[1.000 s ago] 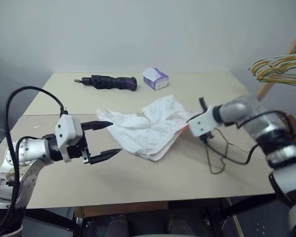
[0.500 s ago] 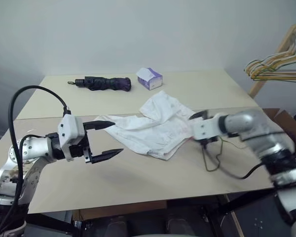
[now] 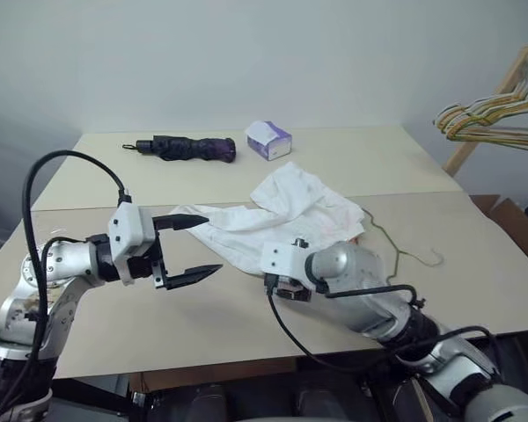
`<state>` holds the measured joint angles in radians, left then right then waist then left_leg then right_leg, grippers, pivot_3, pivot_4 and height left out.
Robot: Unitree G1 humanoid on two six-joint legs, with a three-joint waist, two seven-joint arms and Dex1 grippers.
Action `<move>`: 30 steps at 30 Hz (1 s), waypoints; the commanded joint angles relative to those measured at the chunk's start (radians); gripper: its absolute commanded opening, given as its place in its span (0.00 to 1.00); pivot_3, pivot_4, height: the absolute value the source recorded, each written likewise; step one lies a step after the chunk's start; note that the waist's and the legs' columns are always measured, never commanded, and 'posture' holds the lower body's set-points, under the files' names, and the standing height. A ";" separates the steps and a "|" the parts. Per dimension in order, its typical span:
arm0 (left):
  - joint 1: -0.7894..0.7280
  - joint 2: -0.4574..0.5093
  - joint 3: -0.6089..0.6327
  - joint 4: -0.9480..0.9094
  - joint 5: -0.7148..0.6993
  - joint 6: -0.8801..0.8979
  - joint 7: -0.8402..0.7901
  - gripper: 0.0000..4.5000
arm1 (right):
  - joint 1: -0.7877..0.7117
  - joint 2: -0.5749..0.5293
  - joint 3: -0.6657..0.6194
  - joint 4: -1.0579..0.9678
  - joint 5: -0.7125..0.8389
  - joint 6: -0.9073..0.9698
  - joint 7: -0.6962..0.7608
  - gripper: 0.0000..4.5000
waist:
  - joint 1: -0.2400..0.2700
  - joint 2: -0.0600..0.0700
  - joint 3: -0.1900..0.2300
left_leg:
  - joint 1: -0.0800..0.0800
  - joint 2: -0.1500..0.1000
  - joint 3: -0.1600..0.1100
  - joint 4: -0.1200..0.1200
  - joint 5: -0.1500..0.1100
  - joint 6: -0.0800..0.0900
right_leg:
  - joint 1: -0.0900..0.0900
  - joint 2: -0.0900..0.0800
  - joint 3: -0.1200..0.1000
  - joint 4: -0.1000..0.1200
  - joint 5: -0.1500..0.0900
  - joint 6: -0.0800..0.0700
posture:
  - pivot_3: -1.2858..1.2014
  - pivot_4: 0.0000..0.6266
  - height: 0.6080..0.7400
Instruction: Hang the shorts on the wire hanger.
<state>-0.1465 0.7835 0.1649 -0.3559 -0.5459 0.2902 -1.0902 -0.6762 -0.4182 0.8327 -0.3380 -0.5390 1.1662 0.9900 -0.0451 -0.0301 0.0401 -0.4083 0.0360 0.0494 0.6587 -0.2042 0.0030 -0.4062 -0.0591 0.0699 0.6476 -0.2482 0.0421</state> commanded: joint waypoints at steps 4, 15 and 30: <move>0.011 0.000 0.019 -0.037 0.002 -0.022 0.019 1.00 | -0.064 -0.023 0.123 0.084 -0.067 -0.014 -0.063 0.64 | -0.001 0.000 0.000 | 0.001 0.000 0.000 0.000 0.000 0.000 | 0.000 0.000 0.000 0.000 -0.001 0.001 | 0.53 0.00 1.00; 0.035 0.017 -0.027 0.009 0.123 -0.120 0.008 1.00 | -0.011 -0.156 -0.058 0.005 0.097 -0.271 -0.024 0.01 | 0.007 0.000 0.000 | 0.000 0.000 0.000 0.000 0.000 0.000 | 0.000 0.000 0.000 0.000 -0.002 0.004 | 0.52 0.00 1.00; -0.184 0.047 -0.289 0.717 0.819 -0.940 0.291 1.00 | 0.174 -0.503 -0.553 -0.035 0.551 -0.859 0.227 0.01 | 0.000 0.001 0.001 | 0.001 0.001 0.001 -0.001 -0.002 -0.004 | 0.001 -0.001 0.000 -0.002 -0.005 0.005 | 0.49 0.00 1.00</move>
<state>-0.2880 0.8254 -0.1238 0.3221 0.2280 -0.5973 -0.8542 -0.4914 -0.9067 0.3355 -0.3677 -0.0135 0.3292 1.2056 -0.0454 -0.0292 0.0414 -0.4083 0.0368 0.0506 0.6580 -0.2064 -0.0005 -0.4060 -0.0597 0.0697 0.6457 -0.2522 0.0489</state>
